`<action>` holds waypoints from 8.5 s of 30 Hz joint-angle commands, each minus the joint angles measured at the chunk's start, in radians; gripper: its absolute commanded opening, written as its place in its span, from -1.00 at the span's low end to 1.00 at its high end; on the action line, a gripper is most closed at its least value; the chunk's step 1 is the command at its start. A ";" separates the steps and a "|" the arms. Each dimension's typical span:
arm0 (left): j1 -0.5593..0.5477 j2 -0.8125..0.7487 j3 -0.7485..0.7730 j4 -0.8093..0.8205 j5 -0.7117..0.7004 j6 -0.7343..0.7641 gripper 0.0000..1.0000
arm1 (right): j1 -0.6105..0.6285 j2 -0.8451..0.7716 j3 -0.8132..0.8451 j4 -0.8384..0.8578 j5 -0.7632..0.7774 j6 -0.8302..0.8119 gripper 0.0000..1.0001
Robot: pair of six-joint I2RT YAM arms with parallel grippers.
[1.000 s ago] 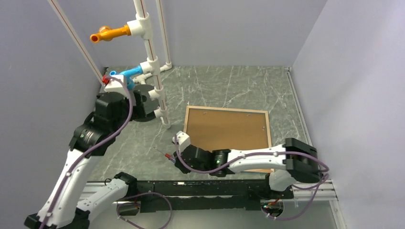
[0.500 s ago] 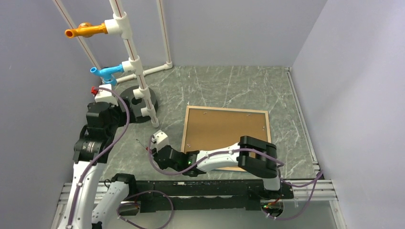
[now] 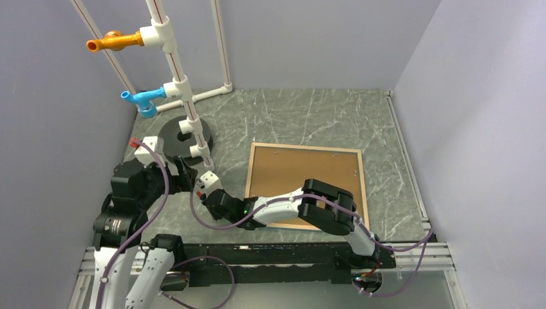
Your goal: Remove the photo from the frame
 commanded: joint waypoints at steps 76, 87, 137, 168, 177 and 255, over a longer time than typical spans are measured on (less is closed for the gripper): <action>0.002 -0.394 -0.521 0.017 0.470 -0.407 0.68 | 0.138 -0.385 -0.344 -0.440 0.051 -0.296 -0.31; -0.022 -0.371 -0.733 0.316 0.567 -0.608 0.58 | 0.130 -0.505 -0.456 -0.275 0.053 -0.333 -1.00; -0.579 0.066 -0.487 0.693 -0.113 -0.821 -1.00 | 0.128 -0.786 -0.295 -0.880 0.316 -0.030 0.87; -0.576 0.050 -0.274 0.433 -0.167 -0.821 -1.00 | 0.153 -0.553 -0.278 -0.881 0.852 0.177 -0.28; -0.575 0.037 -0.290 0.435 -0.148 -0.827 -0.63 | 0.122 -0.621 -0.253 -0.974 0.885 0.184 -1.00; -0.575 -0.263 0.022 -0.041 -0.307 -0.620 0.96 | -1.213 -0.720 -0.112 -0.438 -1.134 0.342 -1.00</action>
